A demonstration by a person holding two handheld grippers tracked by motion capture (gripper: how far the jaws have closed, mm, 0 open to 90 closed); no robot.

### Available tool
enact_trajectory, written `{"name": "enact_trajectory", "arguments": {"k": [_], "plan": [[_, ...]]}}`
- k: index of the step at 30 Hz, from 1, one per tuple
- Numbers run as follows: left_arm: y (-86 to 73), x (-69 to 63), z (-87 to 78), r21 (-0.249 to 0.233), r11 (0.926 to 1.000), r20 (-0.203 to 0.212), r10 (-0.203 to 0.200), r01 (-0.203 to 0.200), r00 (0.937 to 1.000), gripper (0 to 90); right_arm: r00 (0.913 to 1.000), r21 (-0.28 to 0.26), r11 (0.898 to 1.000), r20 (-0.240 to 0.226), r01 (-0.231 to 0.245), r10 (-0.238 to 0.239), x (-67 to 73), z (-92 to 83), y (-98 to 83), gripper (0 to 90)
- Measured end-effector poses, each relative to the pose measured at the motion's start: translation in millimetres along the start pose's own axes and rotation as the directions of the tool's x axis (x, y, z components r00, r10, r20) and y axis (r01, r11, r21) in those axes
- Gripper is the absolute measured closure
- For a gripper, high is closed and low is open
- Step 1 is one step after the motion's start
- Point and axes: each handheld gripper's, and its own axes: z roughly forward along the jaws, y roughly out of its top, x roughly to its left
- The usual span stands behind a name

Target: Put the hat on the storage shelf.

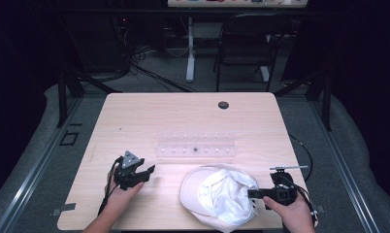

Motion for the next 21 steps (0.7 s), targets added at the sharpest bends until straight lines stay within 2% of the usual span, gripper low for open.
{"name": "enact_trajectory", "arguments": {"k": [2,7,14,18,21], "plan": [[-0.2,0.1,0.3,-0.002,1.0000,-0.001,-0.003,0.003,1.0000,47.1,1.0000,0.002,1.000,0.000,-0.010,0.010,-0.1,0.6,3.0,70.0],[-0.2,-0.1,1.0,-0.001,1.0000,-0.001,0.004,-0.004,1.0000,47.1,1.0000,-0.013,1.000,0.006,-0.008,0.008,1.4,-4.7,14.0,79.4],[-0.1,0.0,0.9,0.002,1.0000,-0.002,0.003,-0.003,1.0000,47.1,0.9991,-0.025,1.000,0.041,0.008,-0.007,3.6,-12.8,39.4,83.7],[-0.1,0.1,0.9,0.001,1.0000,-0.002,0.002,-0.002,1.0000,47.1,0.9957,-0.010,0.999,0.087,0.031,-0.030,5.1,-14.8,57.3,84.4],[-0.1,0.3,1.0,0.000,1.0000,-0.002,-0.001,0.001,1.0000,47.1,0.9838,0.019,0.998,0.167,0.063,-0.065,9.5,-14.4,69.7,84.7]]}}
